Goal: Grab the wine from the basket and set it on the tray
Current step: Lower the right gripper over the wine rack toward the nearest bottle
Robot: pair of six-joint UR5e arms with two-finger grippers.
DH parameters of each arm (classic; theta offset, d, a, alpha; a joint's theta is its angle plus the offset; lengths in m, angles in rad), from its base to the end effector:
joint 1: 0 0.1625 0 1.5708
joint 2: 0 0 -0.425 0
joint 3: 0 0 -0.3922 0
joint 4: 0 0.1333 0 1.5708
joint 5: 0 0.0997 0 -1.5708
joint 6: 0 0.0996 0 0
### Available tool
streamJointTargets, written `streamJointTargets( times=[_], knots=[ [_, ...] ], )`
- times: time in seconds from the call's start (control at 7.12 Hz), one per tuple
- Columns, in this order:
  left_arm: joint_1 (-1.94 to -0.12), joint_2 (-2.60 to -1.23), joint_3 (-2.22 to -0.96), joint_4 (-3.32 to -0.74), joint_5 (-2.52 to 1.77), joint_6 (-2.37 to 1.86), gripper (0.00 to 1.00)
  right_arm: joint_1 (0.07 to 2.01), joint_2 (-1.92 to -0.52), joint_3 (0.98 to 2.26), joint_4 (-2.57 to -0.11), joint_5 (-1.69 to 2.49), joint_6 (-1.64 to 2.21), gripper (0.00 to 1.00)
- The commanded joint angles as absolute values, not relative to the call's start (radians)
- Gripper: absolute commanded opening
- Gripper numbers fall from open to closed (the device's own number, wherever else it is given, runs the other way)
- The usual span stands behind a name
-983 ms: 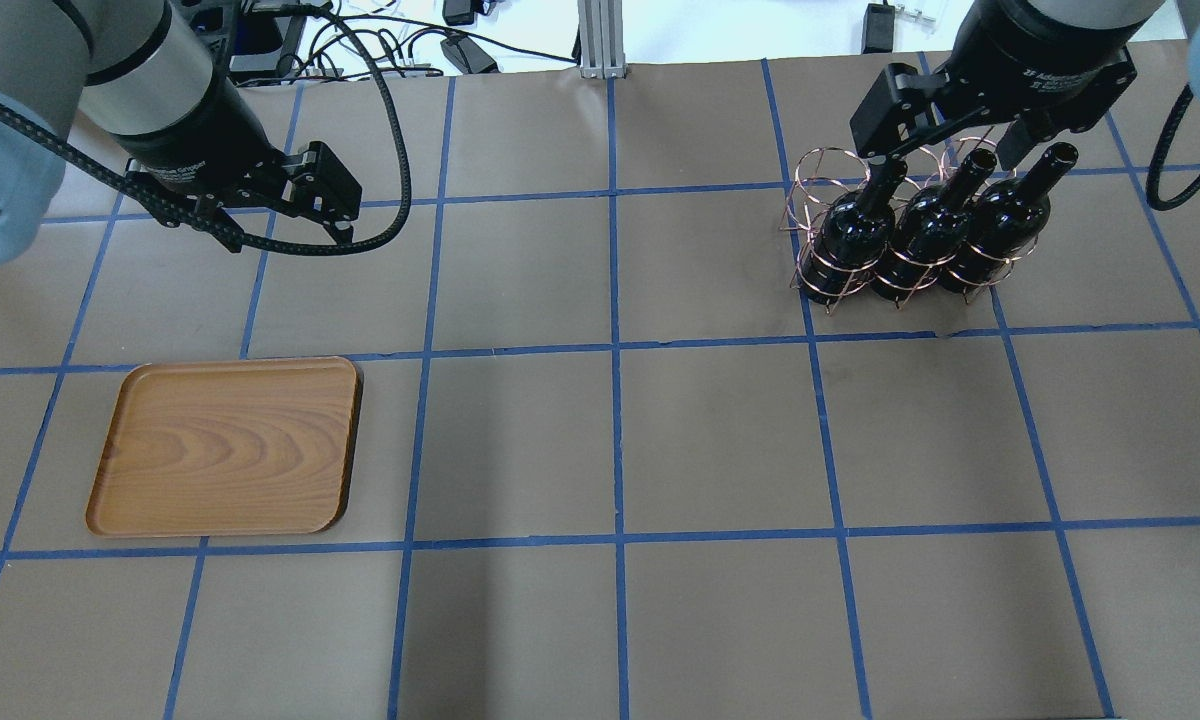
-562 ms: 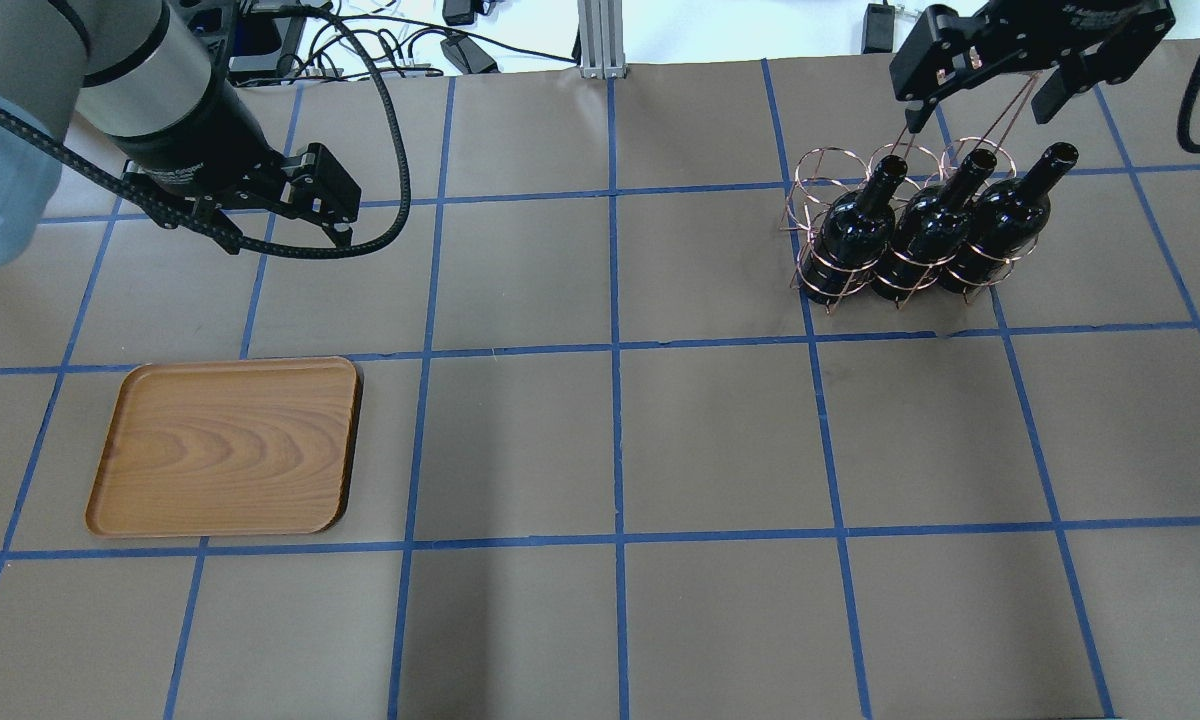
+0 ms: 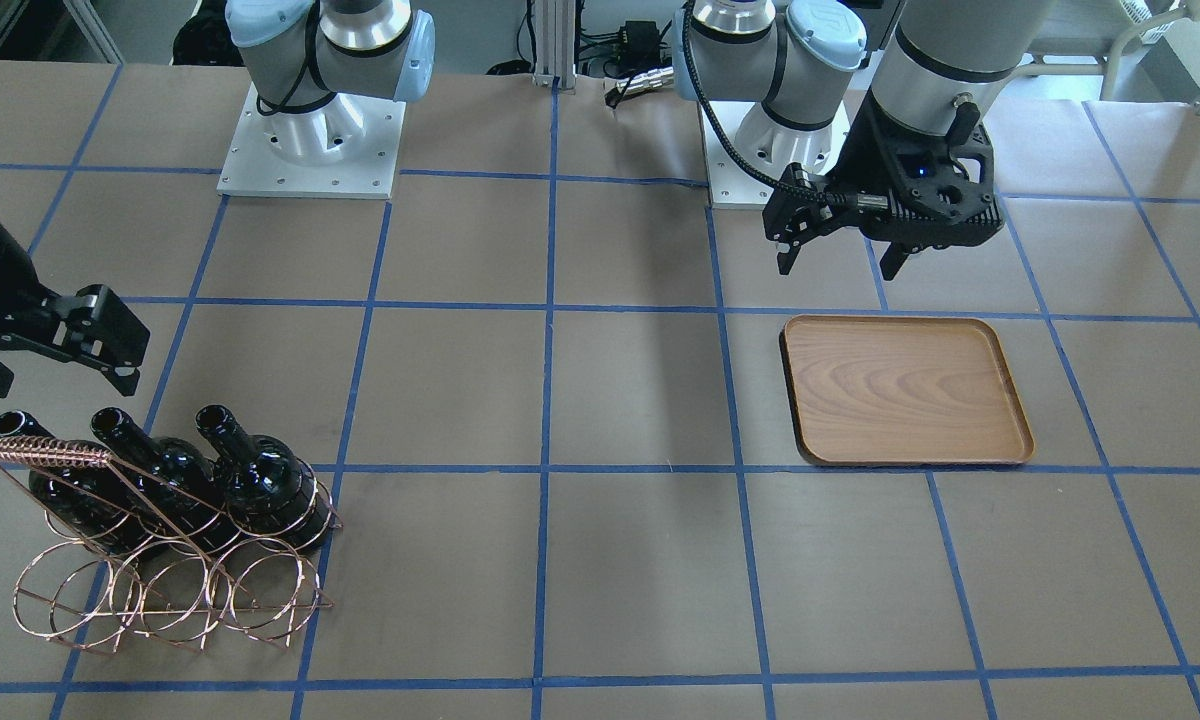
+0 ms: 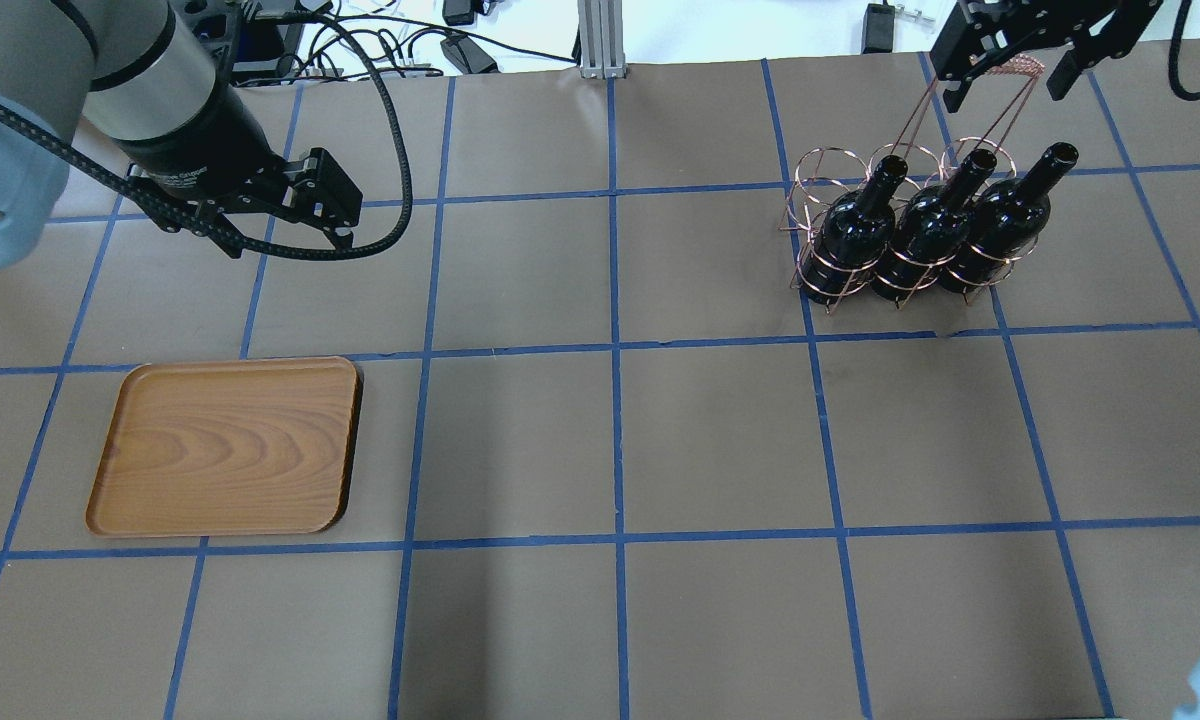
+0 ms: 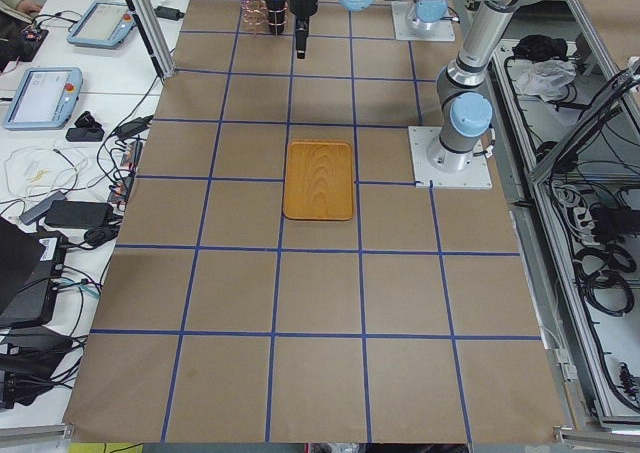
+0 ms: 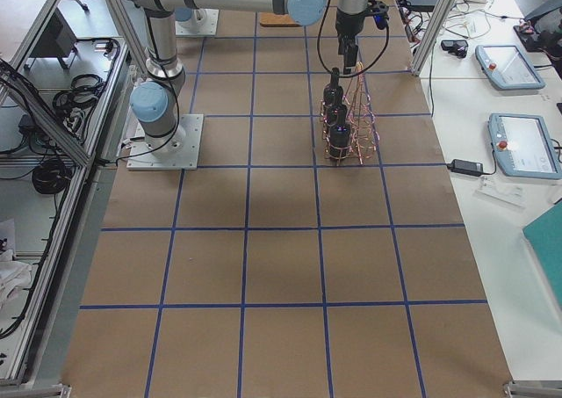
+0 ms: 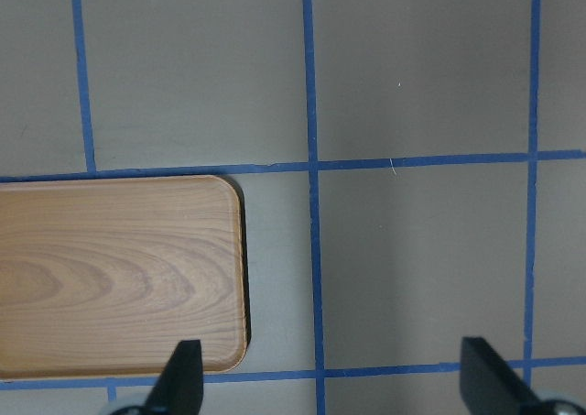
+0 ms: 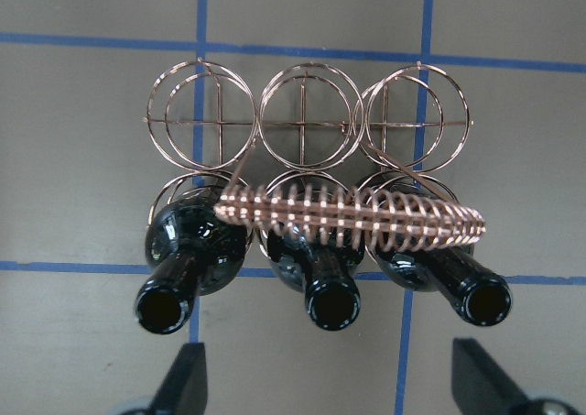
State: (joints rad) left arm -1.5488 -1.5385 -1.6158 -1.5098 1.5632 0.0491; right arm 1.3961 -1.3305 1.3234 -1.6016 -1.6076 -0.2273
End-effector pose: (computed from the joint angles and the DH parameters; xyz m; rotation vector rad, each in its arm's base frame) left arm -0.1234 -0.4857 0.4876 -0.0428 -3.1345 0.0761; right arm 0.0239 -0.6102 0.4824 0.0804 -3.0966 0.0461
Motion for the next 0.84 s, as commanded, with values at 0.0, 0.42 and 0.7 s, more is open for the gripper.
streamJointTargets(
  times=[0.0, 0.42, 0.7],
  knots=[
    [-1.546, -1.534, -1.620, -1.508, 1.565, 0.049, 1.00, 1.379, -1.316, 1.395, -1.607, -1.611, -0.236, 0.85],
    [-1.546, -1.535, -1.620, -1.503, 1.565, 0.049, 1.00, 1.379, -1.289, 1.407, -1.643, -1.611, -0.244, 0.80],
    [-1.548, -1.537, -1.620, -1.503, 1.563, 0.049, 1.00, 1.379, -1.264, 1.408, -1.660, -1.609, -0.244, 0.74]
  ],
)
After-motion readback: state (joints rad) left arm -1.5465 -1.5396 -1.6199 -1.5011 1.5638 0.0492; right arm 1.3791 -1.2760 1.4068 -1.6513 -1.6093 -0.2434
